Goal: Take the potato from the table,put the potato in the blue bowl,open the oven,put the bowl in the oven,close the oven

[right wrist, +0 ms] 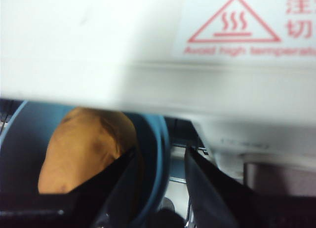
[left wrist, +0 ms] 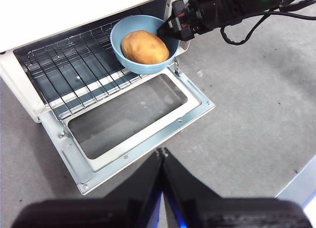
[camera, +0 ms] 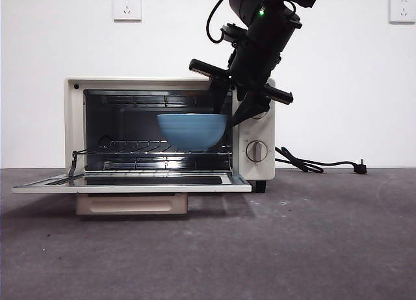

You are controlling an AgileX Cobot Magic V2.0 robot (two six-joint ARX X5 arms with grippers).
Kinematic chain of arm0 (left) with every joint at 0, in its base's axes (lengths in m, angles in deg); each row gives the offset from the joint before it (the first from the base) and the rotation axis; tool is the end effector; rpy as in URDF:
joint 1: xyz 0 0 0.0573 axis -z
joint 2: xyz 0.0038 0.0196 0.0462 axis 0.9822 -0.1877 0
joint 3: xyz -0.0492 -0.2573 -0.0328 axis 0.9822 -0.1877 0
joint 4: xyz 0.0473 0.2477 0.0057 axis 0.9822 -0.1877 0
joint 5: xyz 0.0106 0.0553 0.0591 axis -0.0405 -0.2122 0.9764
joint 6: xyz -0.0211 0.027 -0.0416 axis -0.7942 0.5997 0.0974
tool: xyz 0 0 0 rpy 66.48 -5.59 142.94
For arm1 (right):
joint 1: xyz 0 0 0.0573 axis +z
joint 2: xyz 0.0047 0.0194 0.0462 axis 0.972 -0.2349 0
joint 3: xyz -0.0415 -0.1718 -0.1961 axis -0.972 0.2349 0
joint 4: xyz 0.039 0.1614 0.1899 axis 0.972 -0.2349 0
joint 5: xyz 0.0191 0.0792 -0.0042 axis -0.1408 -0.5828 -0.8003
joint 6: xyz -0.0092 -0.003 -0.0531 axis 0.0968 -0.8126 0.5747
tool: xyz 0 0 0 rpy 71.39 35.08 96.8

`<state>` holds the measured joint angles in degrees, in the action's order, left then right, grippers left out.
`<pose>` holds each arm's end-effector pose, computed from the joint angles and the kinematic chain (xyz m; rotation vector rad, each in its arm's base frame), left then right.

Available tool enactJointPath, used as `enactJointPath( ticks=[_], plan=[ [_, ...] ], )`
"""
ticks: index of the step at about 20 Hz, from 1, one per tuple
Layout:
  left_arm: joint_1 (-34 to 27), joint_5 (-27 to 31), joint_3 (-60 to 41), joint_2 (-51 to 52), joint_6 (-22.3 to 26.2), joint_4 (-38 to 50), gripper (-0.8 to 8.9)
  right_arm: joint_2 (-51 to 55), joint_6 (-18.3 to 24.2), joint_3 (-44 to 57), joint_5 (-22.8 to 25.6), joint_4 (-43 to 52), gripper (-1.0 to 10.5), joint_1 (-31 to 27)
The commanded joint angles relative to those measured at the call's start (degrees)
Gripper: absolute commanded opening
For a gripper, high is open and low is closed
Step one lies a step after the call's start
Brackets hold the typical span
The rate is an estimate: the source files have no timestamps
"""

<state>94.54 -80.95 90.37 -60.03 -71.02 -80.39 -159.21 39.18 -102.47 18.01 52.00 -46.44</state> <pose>0.1432 -0.0485 0.3883 0.0946 0.6315 -0.5943 0.3796 0.2181 0.2507 0.1318 0.7772 0.3445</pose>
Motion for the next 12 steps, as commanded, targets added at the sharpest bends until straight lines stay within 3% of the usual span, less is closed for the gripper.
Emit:
enactJointPath(
  ticks=[1, 7, 10, 12],
  plan=[
    [0.04, -0.31, -0.22, 0.07, 1.14, 0.07, -0.08, 0.72, -0.33, -0.07, 0.00, -1.09, 1.6, -0.02],
    [0.02, -0.04, -0.24, -0.04, 1.18, 0.02, -0.08, 7.76, 1.51, -0.07, -0.31, -8.46, 1.6, 0.00],
    [-1.16, 4.26, -1.53, -0.04, 0.35, 0.98, -0.08, 12.92, 5.99, -0.07, -5.09, -16.63, 1.6, 0.04],
    [-3.85, 1.90, -5.73, -0.04, -0.55, 3.61, -0.08, 17.70, 10.03, -0.07, -7.56, -23.06, 1.6, 0.04]
  ],
)
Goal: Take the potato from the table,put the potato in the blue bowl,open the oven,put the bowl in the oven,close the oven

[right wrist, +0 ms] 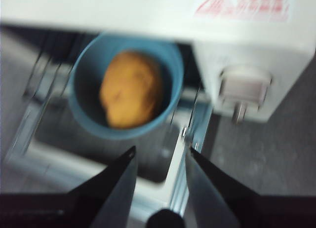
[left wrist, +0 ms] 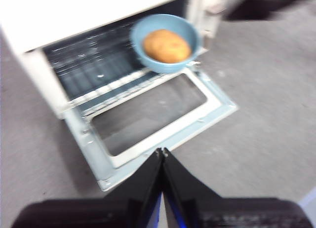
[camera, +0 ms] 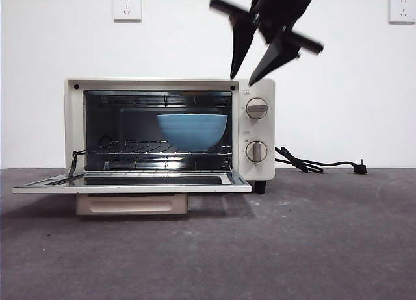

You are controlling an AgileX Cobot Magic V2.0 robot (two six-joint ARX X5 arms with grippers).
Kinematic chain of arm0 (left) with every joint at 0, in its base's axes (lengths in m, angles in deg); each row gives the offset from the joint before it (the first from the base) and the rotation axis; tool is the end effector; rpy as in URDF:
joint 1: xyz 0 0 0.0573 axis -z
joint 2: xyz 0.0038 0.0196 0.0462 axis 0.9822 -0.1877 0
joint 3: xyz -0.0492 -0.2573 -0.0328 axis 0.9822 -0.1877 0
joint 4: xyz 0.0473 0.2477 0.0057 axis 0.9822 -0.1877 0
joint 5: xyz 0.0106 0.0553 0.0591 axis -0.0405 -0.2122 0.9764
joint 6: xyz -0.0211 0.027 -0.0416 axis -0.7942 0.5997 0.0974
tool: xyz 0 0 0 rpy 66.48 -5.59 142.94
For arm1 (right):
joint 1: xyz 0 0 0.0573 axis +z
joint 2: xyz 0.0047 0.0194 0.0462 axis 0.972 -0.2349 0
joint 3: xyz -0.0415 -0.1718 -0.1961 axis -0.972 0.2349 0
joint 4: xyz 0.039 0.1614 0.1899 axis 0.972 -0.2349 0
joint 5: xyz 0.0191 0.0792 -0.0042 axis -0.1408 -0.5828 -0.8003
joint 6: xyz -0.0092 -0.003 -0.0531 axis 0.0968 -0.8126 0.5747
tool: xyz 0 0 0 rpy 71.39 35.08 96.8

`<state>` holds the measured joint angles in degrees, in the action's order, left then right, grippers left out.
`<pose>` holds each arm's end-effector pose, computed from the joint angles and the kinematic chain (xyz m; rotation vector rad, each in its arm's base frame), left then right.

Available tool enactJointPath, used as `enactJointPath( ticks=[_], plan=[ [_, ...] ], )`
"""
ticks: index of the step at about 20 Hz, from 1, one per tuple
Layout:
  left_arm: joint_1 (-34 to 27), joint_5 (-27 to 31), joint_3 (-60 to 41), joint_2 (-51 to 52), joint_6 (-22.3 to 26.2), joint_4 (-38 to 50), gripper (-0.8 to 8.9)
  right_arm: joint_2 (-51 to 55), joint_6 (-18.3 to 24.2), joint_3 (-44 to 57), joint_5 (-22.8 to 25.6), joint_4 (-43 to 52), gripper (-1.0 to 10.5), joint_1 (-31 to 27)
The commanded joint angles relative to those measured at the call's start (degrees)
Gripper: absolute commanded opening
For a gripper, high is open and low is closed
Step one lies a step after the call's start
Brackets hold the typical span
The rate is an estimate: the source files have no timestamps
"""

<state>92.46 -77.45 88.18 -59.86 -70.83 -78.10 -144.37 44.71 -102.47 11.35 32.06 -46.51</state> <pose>0.1497 -0.0427 0.3802 0.1071 0.6287 -0.5016 0.3160 0.1847 0.3260 0.0571 0.8738 0.4700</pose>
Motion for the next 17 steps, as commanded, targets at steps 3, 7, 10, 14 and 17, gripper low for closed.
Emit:
enactJointPath(
  ticks=[3, 7, 10, 14, 17],
  plan=[
    [-7.52, -9.09, -14.01, -0.22, -4.83, 11.28, -0.08, 11.02, 8.20, -0.07, -0.87, -11.28, 1.6, 0.15],
    [-14.71, -11.37, -24.61, -1.90, -8.79, 24.33, -0.09, 21.18, 10.71, -0.07, -0.87, -16.94, 1.6, 0.15],
    [-20.22, -15.41, -28.72, -7.91, -9.97, 31.23, -0.09, 27.34, 10.71, -0.07, -0.85, -19.76, 1.6, 0.15],
    [-22.75, -16.52, -29.16, -19.10, -10.32, 39.06, -0.09, 32.76, 10.71, -0.07, -0.85, -21.64, 1.6, 0.15],
    [-22.67, -19.12, -29.16, -27.30, -10.29, 43.87, -0.09, 34.93, 10.69, -0.07, -0.83, -22.43, 1.6, 0.15]
  ],
)
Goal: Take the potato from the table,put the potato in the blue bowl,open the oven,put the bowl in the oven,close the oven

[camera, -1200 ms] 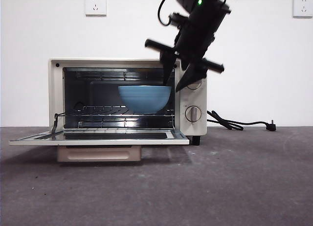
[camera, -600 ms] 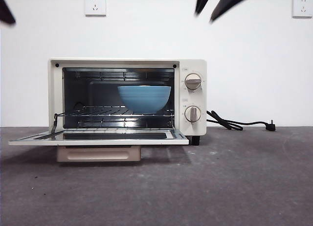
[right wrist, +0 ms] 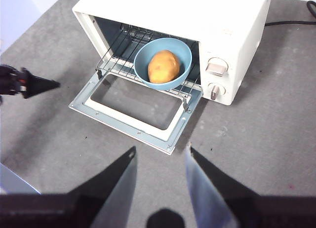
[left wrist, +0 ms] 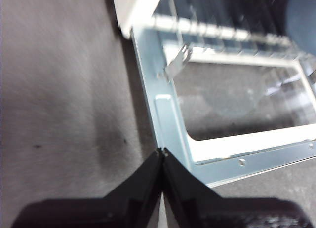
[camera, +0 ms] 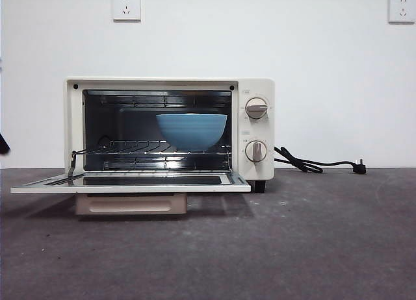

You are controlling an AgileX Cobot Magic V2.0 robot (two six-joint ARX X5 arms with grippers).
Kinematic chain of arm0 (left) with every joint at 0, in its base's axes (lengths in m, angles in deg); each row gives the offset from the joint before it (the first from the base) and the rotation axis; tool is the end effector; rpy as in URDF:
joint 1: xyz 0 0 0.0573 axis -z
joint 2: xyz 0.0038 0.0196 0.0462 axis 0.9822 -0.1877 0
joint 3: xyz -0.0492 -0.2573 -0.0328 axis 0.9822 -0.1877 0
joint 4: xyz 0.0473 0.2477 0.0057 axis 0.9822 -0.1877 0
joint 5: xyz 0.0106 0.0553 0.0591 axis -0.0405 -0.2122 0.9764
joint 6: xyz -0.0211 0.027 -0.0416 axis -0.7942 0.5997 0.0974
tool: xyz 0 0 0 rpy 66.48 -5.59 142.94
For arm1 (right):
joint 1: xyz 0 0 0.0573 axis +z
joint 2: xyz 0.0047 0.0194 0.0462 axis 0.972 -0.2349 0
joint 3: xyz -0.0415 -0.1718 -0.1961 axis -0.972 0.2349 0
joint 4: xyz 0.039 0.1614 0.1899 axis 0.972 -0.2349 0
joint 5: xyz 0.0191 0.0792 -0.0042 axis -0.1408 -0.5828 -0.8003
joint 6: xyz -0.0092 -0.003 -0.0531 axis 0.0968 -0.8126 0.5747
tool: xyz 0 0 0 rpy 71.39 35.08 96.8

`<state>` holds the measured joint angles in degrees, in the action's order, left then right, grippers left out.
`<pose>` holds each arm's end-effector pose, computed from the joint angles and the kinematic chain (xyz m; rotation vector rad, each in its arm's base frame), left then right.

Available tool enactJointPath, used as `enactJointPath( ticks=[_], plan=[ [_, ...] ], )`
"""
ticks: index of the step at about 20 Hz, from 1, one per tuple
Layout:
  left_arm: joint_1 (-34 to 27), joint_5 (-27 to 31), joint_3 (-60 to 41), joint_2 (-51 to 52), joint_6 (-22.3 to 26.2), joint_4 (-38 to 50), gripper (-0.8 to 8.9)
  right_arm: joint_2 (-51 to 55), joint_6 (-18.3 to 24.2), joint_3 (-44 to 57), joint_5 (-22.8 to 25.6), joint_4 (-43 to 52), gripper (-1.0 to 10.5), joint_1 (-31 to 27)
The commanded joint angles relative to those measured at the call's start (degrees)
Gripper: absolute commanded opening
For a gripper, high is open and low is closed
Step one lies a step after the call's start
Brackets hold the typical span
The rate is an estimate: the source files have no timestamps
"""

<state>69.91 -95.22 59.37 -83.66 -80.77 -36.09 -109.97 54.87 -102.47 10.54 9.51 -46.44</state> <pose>0.2517 0.0255 0.1933 -0.3474 0.7983 -0.3523 0.1411 0.0849 0.4480 -0.0551 0.6272 0.5841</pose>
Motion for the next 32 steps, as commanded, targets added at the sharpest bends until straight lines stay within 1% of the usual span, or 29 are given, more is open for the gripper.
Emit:
enactJointPath(
  ticks=[1, 5, 10, 12, 17, 19, 21, 23, 26, 30, 32],
  plan=[
    [0.09, -1.29, -0.35, -5.95, -0.35, 3.19, -0.09, 1.03, 0.50, -0.07, -0.02, 0.15, 1.6, 0.09],
    [0.31, -1.81, -0.35, -13.22, -0.33, 7.41, -0.09, 1.64, 0.48, -0.07, -0.02, -0.31, 1.6, 0.09],
    [1.09, -3.76, -0.35, -17.68, -0.15, 11.54, -0.09, 1.64, 0.04, -0.07, -0.02, -1.01, 1.6, 0.09],
    [1.09, -6.69, -0.35, -19.43, -0.44, 13.16, -0.09, 1.64, 0.00, -0.07, -0.02, -1.07, 1.6, 0.09],
    [0.90, -12.68, -0.35, -21.68, -0.48, 13.66, -0.09, 1.64, -0.13, -0.07, 0.13, -1.05, 1.6, 0.09],
    [0.17, -16.72, -0.35, -21.68, -1.75, 14.71, -0.09, 1.64, -0.13, -0.07, 0.13, -1.05, 1.6, 0.09],
    [-0.48, -20.96, -0.31, -21.62, -4.66, 17.22, -0.09, 1.64, -0.13, -0.07, 0.15, -1.07, 1.6, 0.09],
    [-1.33, -24.79, -0.31, -21.49, -8.87, 21.18, -0.08, 1.64, -0.15, -0.07, 0.15, -1.07, 1.6, 0.09],
    [-2.14, -28.35, -0.31, -21.18, -17.62, 30.40, -0.08, 1.64, -0.17, -0.07, 0.15, -1.07, 1.6, 0.09],
    [-2.05, -27.78, -0.28, -20.98, -28.83, 45.29, -0.08, 1.64, -0.61, -0.07, 0.15, -1.11, 1.6, 0.09],
    [-1.95, -24.94, -0.09, -20.98, -33.51, 52.26, -0.08, 1.64, -0.61, -0.07, 0.15, -1.14, 1.6, 0.09]
  ],
)
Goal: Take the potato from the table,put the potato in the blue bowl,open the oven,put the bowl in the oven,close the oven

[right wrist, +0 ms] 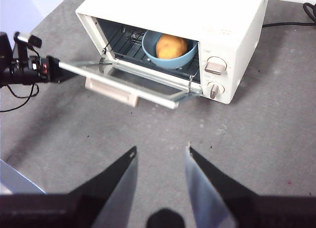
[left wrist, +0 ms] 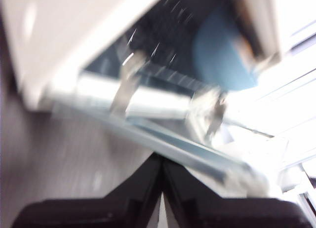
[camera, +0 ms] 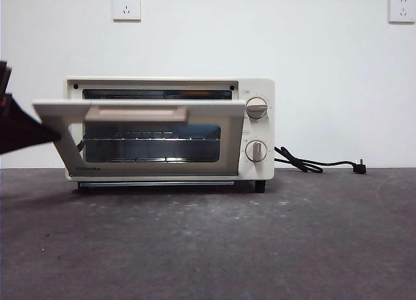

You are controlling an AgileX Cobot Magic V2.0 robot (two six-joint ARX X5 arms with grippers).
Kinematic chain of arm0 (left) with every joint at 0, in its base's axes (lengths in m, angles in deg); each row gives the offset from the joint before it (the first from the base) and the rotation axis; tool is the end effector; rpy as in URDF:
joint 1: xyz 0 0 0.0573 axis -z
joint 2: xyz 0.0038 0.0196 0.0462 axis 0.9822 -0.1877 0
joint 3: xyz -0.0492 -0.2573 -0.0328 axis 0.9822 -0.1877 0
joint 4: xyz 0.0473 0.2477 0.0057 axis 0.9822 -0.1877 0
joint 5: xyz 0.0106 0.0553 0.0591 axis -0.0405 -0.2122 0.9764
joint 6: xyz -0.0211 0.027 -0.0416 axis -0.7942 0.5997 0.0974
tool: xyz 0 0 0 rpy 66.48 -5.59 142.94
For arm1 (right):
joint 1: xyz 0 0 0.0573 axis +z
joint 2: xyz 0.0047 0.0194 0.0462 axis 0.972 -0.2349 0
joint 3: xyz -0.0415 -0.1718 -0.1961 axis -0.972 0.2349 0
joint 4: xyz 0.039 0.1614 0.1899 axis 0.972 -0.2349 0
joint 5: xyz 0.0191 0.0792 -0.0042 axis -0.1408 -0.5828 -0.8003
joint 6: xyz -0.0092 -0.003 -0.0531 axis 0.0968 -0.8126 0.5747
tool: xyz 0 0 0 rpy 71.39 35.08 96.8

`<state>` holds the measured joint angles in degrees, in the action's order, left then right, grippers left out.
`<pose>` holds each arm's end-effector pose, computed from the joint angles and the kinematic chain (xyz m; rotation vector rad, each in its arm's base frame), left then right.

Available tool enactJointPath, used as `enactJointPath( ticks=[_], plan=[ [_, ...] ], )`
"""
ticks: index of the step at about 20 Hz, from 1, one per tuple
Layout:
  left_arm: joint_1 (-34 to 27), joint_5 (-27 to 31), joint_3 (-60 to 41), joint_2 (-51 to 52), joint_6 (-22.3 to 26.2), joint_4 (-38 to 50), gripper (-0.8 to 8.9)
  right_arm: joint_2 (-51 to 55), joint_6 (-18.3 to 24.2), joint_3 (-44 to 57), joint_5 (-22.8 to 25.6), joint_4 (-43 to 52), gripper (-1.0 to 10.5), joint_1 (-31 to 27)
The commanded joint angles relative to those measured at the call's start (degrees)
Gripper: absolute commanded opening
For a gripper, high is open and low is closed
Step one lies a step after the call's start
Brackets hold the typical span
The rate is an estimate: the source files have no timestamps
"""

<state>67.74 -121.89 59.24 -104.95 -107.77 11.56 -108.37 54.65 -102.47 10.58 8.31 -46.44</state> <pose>0.3116 0.0379 0.1580 -0.7145 0.5301 -0.7185 0.1318 0.0795 0.4502 -0.0502 0.6214 0.5830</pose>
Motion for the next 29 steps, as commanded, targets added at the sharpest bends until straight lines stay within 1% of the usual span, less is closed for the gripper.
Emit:
enactJointPath(
  ticks=[1, 4, 12, 16, 18, 22, 29],
  plan=[
    [0.26, 2.99, 0.39, 0.31, -7.80, 6.64, -0.08, 0.04, -0.39, -0.07, 0.09, 0.00, 1.6, 0.09],
    [0.83, 4.50, 2.56, 0.31, -7.82, 7.10, -0.08, 0.04, -0.39, -0.07, 0.09, -0.72, 1.6, 0.09],
    [1.88, 4.24, 4.42, 1.81, -7.89, 6.67, -0.08, 0.04, -0.37, -0.07, 0.07, -2.51, 1.6, 0.09],
    [2.12, 4.15, 4.42, 5.05, -7.21, 2.69, -0.08, 0.02, -0.35, -0.07, 0.04, -2.56, 1.6, 0.09],
    [2.23, 4.17, 4.39, 7.52, -5.99, -0.59, -0.07, -0.09, -0.33, -0.07, 0.02, -2.51, 1.6, 0.09],
    [2.86, 5.27, 4.42, 14.64, -0.31, -10.40, -0.07, -0.09, -0.02, -0.07, -0.09, -2.54, 1.6, 0.09],
    [5.29, 13.29, 4.46, 30.25, 9.84, -31.54, -0.07, -0.09, 1.31, -0.07, -0.13, -2.91, 1.6, 0.09]
  ],
)
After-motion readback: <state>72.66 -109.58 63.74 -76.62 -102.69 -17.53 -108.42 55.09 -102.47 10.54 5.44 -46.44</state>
